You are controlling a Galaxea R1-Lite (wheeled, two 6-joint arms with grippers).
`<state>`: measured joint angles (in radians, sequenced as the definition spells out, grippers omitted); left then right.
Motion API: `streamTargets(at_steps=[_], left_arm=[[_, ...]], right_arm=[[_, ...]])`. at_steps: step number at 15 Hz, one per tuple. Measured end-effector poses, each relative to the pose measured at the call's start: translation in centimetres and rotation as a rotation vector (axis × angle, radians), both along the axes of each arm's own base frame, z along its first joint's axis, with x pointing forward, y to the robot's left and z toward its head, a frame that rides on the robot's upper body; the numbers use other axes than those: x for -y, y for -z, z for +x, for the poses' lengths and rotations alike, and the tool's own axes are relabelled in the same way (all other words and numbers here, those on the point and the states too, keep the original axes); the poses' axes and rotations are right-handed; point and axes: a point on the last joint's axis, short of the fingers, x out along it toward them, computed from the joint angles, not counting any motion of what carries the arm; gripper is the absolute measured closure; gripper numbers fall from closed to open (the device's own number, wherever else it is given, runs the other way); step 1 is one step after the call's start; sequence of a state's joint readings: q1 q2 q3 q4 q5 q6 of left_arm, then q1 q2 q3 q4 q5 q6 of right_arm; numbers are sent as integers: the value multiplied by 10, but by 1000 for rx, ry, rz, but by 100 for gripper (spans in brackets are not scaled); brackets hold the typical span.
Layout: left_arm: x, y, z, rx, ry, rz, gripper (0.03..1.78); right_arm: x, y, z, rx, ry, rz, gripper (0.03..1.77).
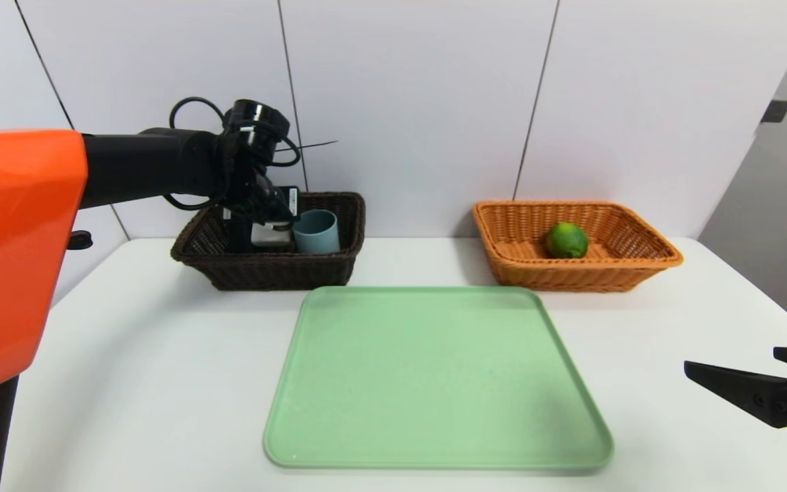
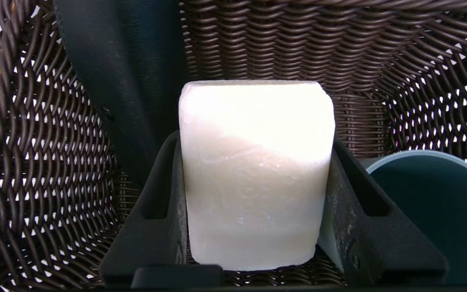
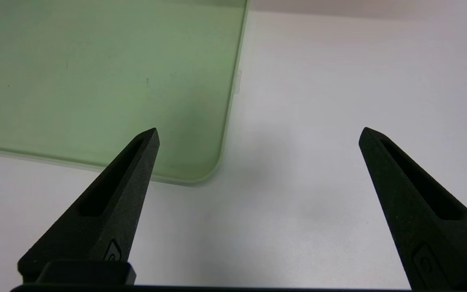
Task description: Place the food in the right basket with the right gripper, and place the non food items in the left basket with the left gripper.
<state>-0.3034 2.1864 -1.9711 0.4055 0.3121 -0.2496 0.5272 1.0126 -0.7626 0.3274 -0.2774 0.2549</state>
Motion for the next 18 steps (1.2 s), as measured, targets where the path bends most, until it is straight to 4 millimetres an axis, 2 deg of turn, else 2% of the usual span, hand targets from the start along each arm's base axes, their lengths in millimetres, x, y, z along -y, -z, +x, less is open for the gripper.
streamTargets(at_steps=[3, 7, 13, 16, 18], left_arm=[[1, 0, 0, 0, 1, 1, 84], [4, 0, -1, 5, -5, 9, 55], [5, -5, -4, 14, -3, 9, 31], [5, -36, -23, 75, 14, -7, 25], [4, -68, -50, 122, 44, -7, 21]], right_arm=[[0, 0, -1, 1, 0, 0, 10], [1, -1, -1, 4, 0, 2, 10], [3, -2, -5, 13, 0, 7, 10], [4, -2, -7, 15, 1, 7, 10], [5, -4, -9, 25, 0, 11, 10]])
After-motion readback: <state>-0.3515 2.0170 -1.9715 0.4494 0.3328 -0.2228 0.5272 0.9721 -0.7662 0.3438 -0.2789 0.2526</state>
